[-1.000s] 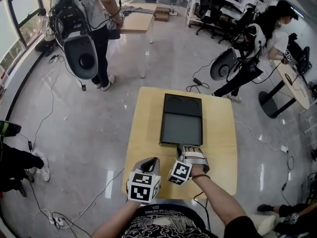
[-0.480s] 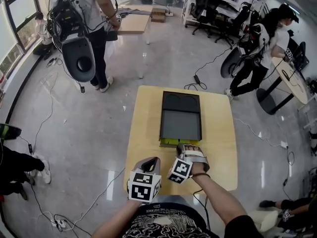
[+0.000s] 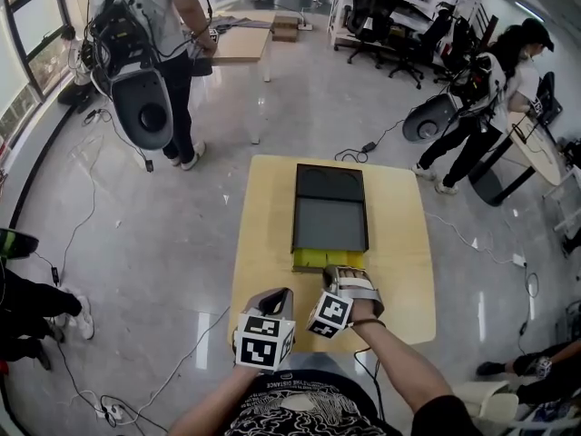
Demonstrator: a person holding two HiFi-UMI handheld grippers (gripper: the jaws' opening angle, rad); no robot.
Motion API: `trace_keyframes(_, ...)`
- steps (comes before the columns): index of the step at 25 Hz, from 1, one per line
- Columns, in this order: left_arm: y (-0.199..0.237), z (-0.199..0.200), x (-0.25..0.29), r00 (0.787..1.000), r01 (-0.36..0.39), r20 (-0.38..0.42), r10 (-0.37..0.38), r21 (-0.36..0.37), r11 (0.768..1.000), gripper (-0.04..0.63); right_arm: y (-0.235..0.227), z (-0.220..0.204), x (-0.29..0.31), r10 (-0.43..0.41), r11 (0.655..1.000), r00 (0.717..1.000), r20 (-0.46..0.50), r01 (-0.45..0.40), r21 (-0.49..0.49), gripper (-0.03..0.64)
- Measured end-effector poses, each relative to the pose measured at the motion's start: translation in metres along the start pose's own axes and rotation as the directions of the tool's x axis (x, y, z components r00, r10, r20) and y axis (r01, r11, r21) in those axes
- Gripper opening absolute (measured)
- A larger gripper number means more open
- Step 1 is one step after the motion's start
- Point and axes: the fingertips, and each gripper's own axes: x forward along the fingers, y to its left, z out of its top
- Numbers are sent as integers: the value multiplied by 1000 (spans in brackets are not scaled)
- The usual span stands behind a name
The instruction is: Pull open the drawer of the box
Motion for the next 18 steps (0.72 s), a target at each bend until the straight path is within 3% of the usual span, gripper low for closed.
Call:
trace_keyframes(6, -37, -9, -16, 1000, 9, -4, -9, 6, 1000, 20, 11, -27, -32, -10, 1000, 1000, -7, 10, 10, 51)
trace_keyframes(11, -8, -11, -53, 1000, 8, -11, -8, -4, 1000, 20, 20, 13, -54, 4, 1000, 1000, -12, -4, -2, 51)
trace_keyframes(18, 20, -78, -96, 1000, 22, -1, -22, 6, 1000, 20, 101, 57, -69, 2, 1000, 1000, -19, -2, 1, 51)
